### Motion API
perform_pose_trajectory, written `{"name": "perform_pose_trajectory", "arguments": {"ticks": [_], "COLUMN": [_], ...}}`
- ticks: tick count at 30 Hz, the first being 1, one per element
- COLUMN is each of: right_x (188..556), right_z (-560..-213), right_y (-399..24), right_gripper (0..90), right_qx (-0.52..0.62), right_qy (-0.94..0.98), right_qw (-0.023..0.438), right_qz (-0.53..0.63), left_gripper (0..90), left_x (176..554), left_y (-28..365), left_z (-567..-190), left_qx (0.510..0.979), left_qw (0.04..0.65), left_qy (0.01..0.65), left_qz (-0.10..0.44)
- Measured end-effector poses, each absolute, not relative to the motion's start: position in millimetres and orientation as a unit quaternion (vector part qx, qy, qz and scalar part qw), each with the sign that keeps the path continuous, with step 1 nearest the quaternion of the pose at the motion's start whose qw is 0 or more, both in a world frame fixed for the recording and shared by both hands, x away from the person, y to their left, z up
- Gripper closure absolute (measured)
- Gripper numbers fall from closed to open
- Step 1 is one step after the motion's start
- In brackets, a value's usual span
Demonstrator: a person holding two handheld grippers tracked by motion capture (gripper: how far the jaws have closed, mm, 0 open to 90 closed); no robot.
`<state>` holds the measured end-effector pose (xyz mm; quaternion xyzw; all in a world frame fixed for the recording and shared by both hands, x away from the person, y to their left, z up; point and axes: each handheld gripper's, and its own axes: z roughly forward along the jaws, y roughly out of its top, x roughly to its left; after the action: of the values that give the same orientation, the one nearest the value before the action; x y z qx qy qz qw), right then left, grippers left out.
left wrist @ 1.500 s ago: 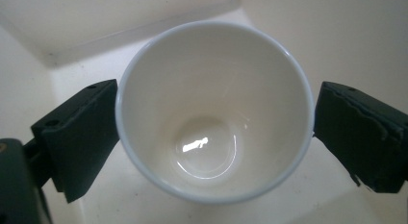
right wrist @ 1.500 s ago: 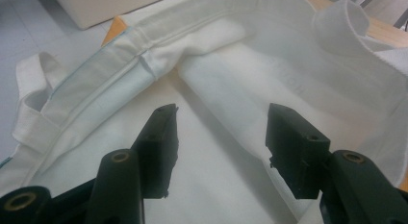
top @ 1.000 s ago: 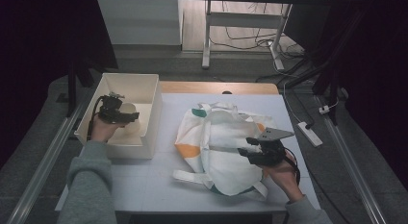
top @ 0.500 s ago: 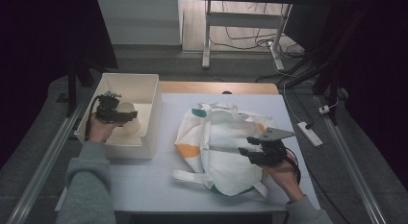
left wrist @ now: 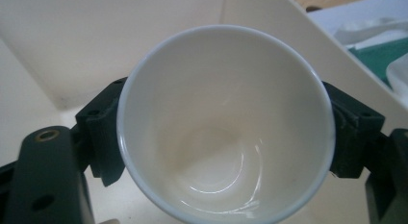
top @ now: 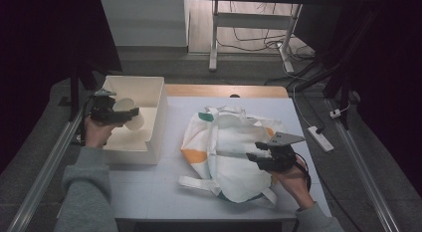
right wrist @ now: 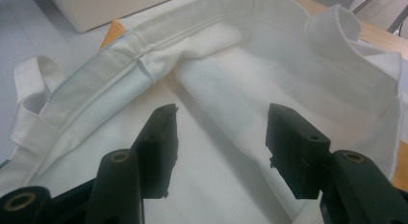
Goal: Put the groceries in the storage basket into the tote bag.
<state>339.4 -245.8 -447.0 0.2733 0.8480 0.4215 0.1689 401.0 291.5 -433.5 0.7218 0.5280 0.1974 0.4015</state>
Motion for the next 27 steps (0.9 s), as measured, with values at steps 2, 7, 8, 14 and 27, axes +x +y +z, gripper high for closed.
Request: {"name": "perform_pose_trajectory", "arguments": {"ticks": [2, 7, 8, 14, 27], "right_x": [340, 339, 339, 339, 339], "right_z": [-447, -446, -446, -447, -447], "right_y": [-246, -246, -246, -246, -246], "right_gripper": [45.0, 45.0, 45.1, 45.0, 45.0], "right_qx": [0.274, 0.275, 0.275, 0.275, 0.274], "right_qy": [0.848, 0.847, 0.847, 0.848, 0.848], "right_qw": [0.169, 0.170, 0.170, 0.169, 0.170], "right_qz": [0.422, 0.423, 0.423, 0.421, 0.422], "left_gripper": [19.6, 19.6, 19.6, 19.6, 19.6], "left_x": [398, 387, 385, 372, 355], "left_y": [292, 293, 292, 284, 254], "left_z": [-428, -412, -409, -388, -363], "left_qx": [0.714, 0.695, 0.691, 0.682, 0.695], "left_qw": [0.416, 0.458, 0.468, 0.501, 0.541], "left_qy": [0.526, 0.512, 0.509, 0.483, 0.421], "left_qz": [0.202, 0.213, 0.212, 0.226, 0.217]}}
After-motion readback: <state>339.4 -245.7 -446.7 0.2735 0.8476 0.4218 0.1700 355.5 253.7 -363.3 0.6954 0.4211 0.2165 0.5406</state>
